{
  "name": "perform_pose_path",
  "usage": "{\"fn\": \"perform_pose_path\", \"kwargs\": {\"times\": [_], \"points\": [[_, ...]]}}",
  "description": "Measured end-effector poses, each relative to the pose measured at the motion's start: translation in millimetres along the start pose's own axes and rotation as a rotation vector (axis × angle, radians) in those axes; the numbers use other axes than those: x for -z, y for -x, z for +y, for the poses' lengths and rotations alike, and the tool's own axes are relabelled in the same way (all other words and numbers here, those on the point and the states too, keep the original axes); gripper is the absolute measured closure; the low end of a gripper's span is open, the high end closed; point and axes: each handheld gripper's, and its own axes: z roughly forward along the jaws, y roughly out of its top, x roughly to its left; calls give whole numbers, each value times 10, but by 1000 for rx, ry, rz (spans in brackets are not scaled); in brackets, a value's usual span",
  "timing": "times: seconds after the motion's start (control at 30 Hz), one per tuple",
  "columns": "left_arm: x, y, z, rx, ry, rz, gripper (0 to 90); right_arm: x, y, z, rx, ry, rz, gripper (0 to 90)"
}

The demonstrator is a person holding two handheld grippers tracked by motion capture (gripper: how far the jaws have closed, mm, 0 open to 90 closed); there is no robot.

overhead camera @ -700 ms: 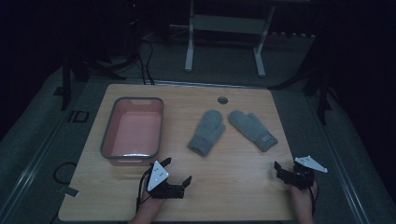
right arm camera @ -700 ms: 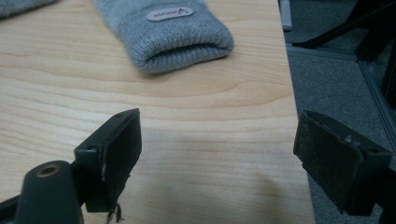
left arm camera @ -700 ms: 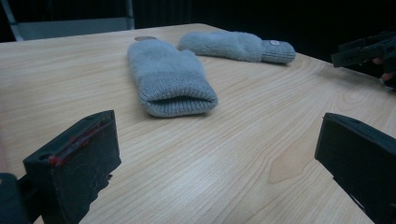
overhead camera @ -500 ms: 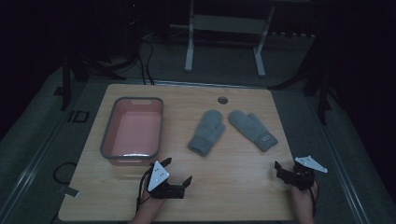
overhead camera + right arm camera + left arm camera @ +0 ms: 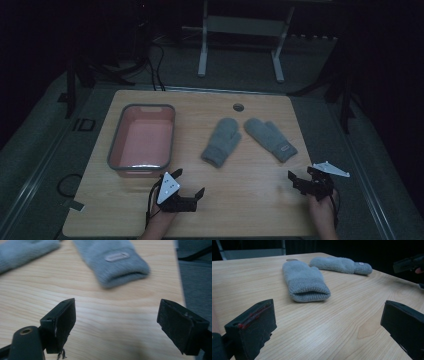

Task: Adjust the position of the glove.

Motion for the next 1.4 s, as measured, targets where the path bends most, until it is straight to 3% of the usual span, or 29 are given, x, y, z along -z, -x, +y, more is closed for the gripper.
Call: {"fn": "perform_pose_path", "kwargs": {"times": [0.03, 0.17, 0.33, 0.47, 0.67, 0.77, 0.8, 0.93, 1.0, 1.13, 1.4], "points": [[3, 0, 0, 0, -1, 0, 3, 3, -48, 69, 34, 3, -9, 141], [1, 3, 0, 4, -4, 1, 3, 7, -106, 173, 65, 10, 0, 116], [3, 11, -1, -8, -6, 4, 3, -35, -173, 340, 66, 35, 32, 117], [2, 14, 0, -10, -7, 4, 2, -78, -236, 472, 90, 51, 32, 118], [5, 12, -2, -25, 1, 15, 3, -179, -399, 786, 111, 76, 110, 130], [7, 9, -2, -24, 1, 13, 3, -194, -433, 831, 126, 75, 113, 131], [5, 0, 3, -34, -15, 27, 3, -256, -525, 970, 149, 90, 128, 137], [13, -1, 5, -37, -17, 41, 3, -332, -600, 1085, 164, 89, 143, 138], [16, 5, 6, -41, -17, 49, 3, -437, -705, 1194, 202, 86, 174, 132], [14, 14, 11, -48, -18, 39, 3, -576, -824, 1308, 227, 74, 232, 132], [6, 41, 19, -68, -27, 13, 3, -870, -1020, 1497, 272, 43, 296, 146]]}}
